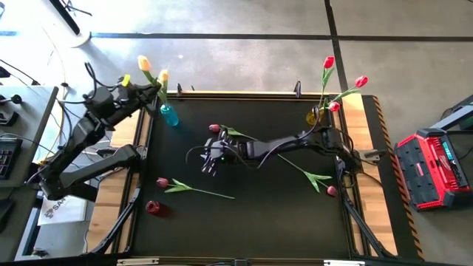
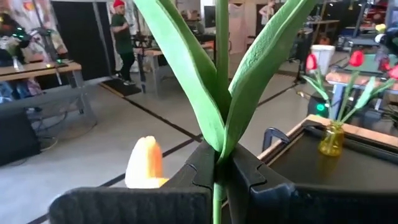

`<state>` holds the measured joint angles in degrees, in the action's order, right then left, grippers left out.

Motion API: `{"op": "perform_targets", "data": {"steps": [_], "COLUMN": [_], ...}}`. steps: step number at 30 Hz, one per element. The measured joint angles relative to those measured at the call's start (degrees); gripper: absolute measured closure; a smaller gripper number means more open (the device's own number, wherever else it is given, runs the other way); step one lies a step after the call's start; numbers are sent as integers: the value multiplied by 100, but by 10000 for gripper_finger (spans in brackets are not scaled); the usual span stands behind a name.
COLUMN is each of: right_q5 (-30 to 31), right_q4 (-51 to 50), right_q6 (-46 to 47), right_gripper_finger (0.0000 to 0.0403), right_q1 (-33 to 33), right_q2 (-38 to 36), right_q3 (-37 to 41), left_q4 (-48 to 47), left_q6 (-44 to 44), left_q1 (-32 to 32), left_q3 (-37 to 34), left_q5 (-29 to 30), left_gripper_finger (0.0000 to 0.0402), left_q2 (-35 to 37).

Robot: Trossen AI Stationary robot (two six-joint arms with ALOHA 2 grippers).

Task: Sort flowers into vase by color
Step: Put the white tulip into the blue vase

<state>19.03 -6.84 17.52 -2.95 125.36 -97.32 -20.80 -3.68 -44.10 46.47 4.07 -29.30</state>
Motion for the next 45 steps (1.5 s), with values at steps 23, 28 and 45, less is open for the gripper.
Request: {"op": "perform_targets", "data": {"steps": [23, 28, 45], "right_q5": [-166, -167, -302], "right_q4": [-75, -81, -250], "right_q6": [22, 43, -87], "right_gripper_finger": [247, 247, 247], "right_q1": [32, 28, -10], "right_q2": [0, -2, -4], "right_q3": [0, 0, 0], "left_q4": [-1982, -2216, -2], "left_q6": [-357, -294, 359], "left_q1": [0, -43, -1083], "left_q3": [2151, 2081, 163], "left_q5": [1009, 1469, 997], "left_gripper_finger": [399, 399, 399], "left_q2": [-1008, -983, -675]}}
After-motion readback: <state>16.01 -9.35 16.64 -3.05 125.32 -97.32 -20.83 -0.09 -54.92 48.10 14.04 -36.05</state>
